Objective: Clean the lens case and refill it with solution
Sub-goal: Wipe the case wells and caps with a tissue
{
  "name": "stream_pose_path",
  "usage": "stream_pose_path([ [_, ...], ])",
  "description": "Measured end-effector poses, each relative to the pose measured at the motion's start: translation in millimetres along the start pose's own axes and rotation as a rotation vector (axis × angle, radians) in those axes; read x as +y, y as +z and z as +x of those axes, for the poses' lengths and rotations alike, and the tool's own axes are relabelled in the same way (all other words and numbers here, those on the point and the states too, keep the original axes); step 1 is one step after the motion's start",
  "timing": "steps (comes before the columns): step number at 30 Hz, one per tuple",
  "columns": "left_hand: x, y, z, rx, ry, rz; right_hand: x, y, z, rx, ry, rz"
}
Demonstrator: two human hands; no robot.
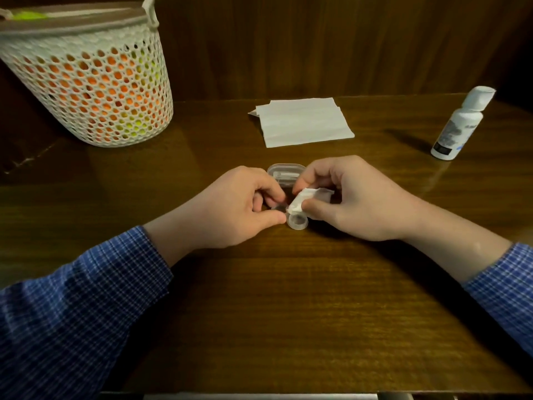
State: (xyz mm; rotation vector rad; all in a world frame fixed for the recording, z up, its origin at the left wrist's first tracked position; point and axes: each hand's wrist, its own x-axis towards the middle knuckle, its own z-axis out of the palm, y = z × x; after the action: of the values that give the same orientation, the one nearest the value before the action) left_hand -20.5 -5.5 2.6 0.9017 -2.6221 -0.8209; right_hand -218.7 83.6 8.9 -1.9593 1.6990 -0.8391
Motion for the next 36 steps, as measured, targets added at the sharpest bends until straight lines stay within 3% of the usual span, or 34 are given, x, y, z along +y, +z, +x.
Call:
stream_pose_path([
  [9,16.8,26.5,-15.1,0.228,-0.192,0.094,-3.5,11.6,-7.8,0.205,0.172,0.015],
  [17,18.7,32.0,-18.6,0.251,-0.102,0.214,0.4,24.7,0.9,0.31,0.193,0.04],
  [23,12.0,19.7,-20.0,0.172,-0.045,0.058,2.1,20.3,-0.1,0.255,0.147,0.037],
  [29,6.6,16.2,-15.4,0.141,0.035,0.098,-0.4,18.4,-2.4,0.173,0.076,0.003],
  [36,5.7,10.1,-10.2,0.053,0.066,-0.031,-0.6,3.5,-3.9,-0.051,-0.07,0.006],
])
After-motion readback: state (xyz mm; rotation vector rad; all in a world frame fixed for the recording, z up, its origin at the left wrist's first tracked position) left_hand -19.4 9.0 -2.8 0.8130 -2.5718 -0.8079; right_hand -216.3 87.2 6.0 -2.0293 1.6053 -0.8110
